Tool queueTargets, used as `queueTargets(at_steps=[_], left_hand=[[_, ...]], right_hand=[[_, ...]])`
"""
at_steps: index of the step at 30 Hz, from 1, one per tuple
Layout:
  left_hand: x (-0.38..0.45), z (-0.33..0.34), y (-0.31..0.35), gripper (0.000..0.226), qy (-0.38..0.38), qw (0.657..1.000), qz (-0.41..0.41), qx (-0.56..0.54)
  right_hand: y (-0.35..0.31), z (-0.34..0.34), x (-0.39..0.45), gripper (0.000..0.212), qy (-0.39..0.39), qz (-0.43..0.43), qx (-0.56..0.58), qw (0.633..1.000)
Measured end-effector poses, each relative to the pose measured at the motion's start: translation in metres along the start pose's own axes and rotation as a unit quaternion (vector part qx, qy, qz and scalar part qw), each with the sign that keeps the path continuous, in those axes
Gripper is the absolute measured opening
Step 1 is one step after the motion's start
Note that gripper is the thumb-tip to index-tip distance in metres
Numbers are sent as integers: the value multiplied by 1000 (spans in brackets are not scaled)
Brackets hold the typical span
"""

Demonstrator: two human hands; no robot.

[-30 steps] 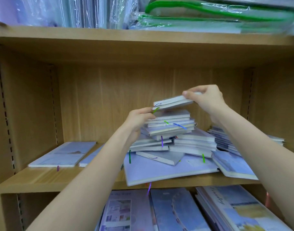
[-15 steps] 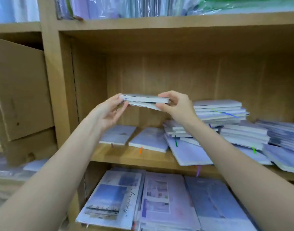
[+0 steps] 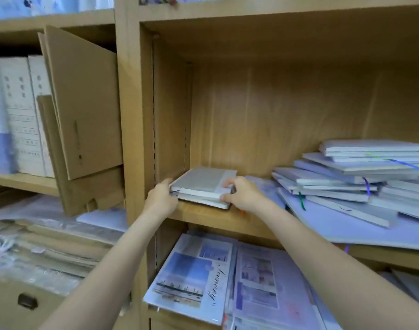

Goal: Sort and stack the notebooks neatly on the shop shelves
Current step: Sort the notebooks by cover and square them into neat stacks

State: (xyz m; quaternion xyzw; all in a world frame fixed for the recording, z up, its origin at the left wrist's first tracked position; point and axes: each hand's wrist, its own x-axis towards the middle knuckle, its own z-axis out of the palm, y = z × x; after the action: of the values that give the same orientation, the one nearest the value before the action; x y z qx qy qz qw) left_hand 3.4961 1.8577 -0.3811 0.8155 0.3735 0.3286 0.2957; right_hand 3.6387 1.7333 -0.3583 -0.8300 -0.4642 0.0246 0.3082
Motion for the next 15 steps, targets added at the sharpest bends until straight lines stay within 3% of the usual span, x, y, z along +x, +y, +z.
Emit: queueTargets(at_steps=[4, 9, 12, 15], left_hand=[[-4, -4, -14, 63, -61, 993, 25, -93], [4, -7, -16, 71, -84, 992, 71, -63], [1, 0, -3, 64, -105, 989, 94, -46], [-6, 17, 11, 62, -124, 983, 133, -17]], right_hand=[[8, 4, 7, 43, 21, 19, -6, 1000], [5, 2, 2, 56, 37, 50, 161, 985], [-9, -25, -10, 52, 126, 4, 28, 992], [-16, -53, -26, 29, 164, -13, -100, 981]])
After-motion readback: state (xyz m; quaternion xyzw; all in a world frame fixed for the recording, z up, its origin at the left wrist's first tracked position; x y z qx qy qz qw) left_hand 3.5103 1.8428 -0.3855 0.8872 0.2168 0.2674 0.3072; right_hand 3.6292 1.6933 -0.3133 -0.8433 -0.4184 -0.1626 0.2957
